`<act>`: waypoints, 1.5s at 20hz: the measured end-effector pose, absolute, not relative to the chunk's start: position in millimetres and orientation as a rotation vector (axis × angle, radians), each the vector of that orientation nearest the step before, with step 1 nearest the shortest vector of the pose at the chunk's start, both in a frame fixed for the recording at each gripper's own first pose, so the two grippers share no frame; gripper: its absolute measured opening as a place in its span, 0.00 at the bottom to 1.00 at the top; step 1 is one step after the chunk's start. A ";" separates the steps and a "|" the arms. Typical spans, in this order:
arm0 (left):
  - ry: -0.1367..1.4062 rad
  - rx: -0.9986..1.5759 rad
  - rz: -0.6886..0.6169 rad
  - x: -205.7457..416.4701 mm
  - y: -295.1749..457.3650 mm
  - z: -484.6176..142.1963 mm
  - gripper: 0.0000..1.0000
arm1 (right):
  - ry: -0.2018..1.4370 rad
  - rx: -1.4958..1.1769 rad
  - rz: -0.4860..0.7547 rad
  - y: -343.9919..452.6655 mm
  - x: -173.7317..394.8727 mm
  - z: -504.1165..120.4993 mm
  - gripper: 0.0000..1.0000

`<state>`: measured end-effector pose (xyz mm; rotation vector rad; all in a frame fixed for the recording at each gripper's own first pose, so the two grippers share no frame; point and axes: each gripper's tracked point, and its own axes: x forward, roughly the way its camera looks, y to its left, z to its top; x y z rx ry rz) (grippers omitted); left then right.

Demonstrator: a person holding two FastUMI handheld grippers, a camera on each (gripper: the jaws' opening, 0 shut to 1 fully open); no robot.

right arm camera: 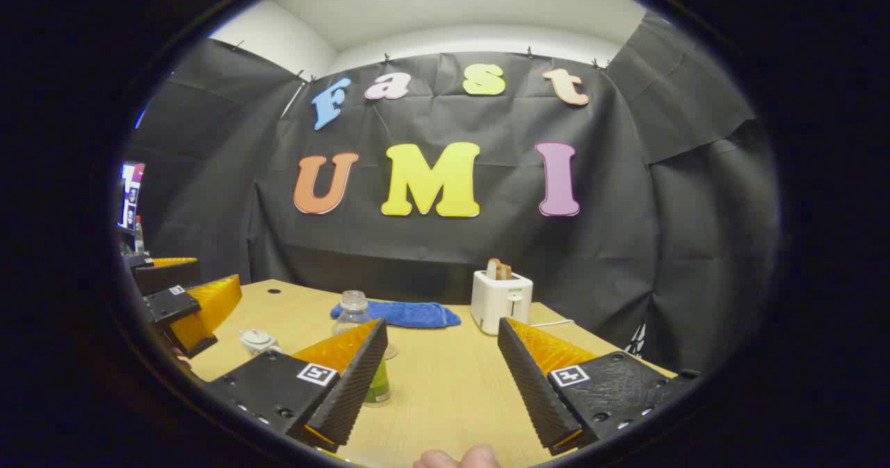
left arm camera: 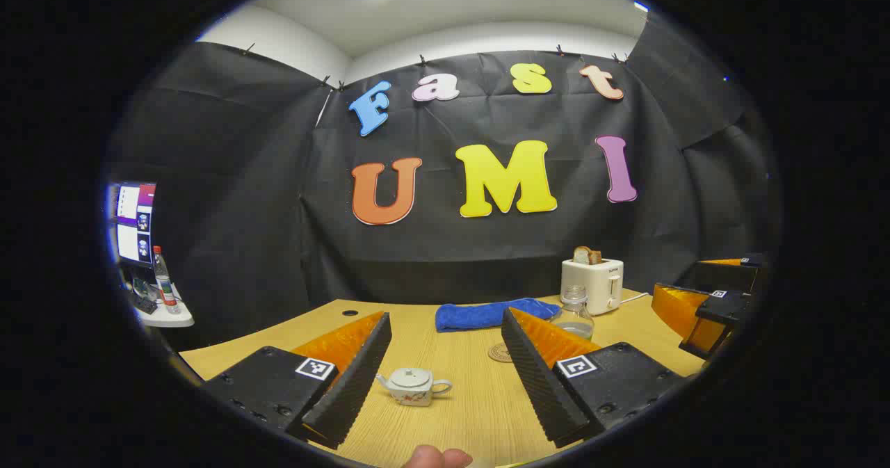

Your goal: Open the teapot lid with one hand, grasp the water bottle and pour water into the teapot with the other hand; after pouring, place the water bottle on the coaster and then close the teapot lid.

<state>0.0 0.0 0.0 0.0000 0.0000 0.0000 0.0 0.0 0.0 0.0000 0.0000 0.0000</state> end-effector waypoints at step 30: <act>0.149 0.017 0.058 30.4 37.3 -74.0 1.00 | 0.113 0.037 0.082 3.3 16.1 -57.1 0.96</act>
